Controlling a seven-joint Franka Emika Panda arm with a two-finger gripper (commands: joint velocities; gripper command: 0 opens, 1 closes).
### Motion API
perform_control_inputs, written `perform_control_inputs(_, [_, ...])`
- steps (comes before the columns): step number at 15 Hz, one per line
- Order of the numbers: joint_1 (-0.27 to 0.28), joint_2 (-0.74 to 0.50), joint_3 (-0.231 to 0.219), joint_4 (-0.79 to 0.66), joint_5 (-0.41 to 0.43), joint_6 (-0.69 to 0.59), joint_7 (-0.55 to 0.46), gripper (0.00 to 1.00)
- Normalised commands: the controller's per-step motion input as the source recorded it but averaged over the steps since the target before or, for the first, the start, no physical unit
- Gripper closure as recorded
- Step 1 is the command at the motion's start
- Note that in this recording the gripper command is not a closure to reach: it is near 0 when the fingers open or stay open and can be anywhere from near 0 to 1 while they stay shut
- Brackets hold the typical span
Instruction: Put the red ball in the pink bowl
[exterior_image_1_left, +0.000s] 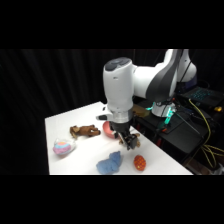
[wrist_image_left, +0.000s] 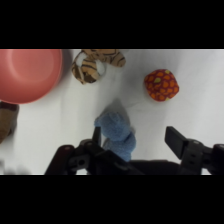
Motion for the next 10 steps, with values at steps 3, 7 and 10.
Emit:
perform_control_inputs(3, [0.109,0.01,0.057,-0.09,-0.023,0.11,0.12,0.0])
perform_control_inputs(7, [0.042,0.07,0.043,-0.07,0.034,0.17,0.03,0.0])
perform_control_inputs(10, [0.001,0.19,0.044,0.02,0.087,0.18,-0.09,0.0])
